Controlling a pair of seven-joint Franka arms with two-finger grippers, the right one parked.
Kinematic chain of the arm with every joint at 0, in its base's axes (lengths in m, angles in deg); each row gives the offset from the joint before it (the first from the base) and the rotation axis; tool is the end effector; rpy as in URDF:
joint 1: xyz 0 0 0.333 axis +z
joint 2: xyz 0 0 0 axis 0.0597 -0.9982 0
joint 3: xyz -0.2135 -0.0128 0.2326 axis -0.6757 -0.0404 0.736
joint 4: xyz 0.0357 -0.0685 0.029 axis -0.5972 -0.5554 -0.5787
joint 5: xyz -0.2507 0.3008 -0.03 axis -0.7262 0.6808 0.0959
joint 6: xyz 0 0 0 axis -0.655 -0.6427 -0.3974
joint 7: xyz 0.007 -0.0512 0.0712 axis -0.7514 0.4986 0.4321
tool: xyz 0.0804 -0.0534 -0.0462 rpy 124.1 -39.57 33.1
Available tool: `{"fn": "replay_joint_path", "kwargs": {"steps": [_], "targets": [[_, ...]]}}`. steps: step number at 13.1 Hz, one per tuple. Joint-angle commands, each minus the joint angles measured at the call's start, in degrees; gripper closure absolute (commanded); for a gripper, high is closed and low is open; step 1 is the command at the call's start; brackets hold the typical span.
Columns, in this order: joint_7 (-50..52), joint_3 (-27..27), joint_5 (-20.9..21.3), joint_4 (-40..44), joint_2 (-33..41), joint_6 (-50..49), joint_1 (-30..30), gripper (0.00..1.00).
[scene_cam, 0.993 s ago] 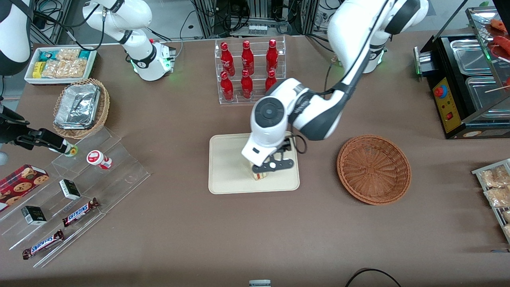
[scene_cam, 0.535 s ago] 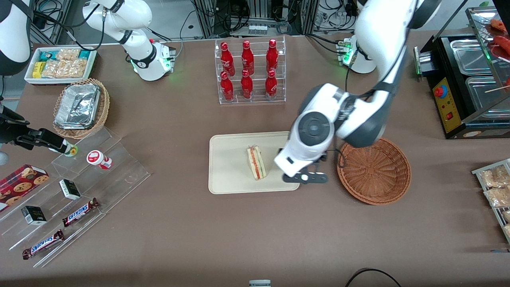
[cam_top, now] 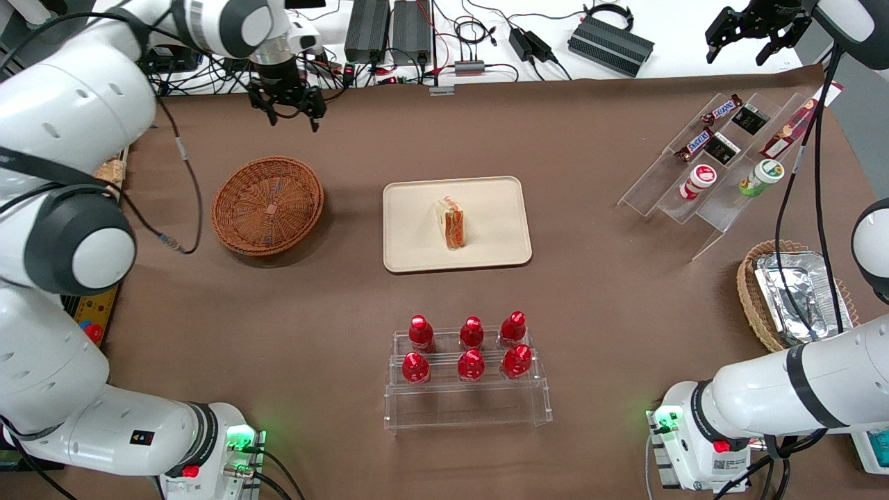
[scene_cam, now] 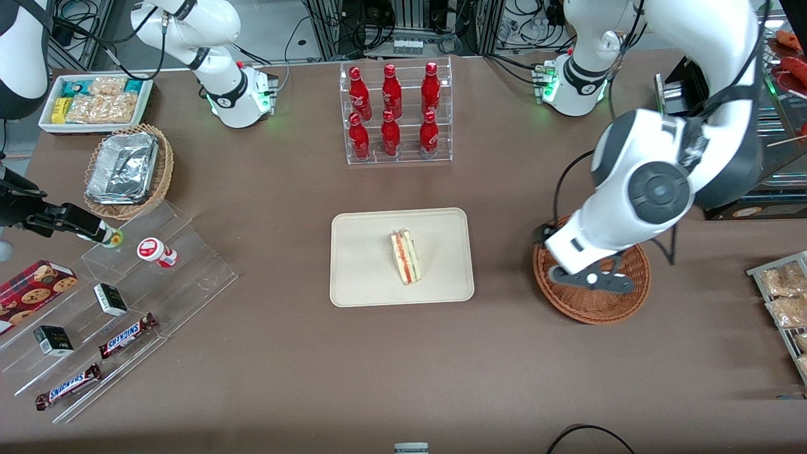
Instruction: Place sandwich from basket to tray
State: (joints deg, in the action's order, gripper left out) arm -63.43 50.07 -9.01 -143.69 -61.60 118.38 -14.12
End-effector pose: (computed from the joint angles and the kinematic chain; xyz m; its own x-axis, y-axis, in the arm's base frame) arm 0.6126 -0.1976 0.4685 0.9684 -0.2025 -0.1453 -0.2077 -0.9780 -0.0214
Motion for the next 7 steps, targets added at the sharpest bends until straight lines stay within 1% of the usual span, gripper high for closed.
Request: {"fn": "replay_joint_path", "kwargs": {"steps": [1,4,7], "targets": [[-2.41,-0.47,-0.46,-7.37,7.2,0.84,3.31,0.0],[-4.42,-0.38,-0.63,-9.32,11.07,-1.61,6.39,0.0],[-7.85,-0.47,-1.33,-9.5,14.59,-5.92,11.21,0.0]]}}
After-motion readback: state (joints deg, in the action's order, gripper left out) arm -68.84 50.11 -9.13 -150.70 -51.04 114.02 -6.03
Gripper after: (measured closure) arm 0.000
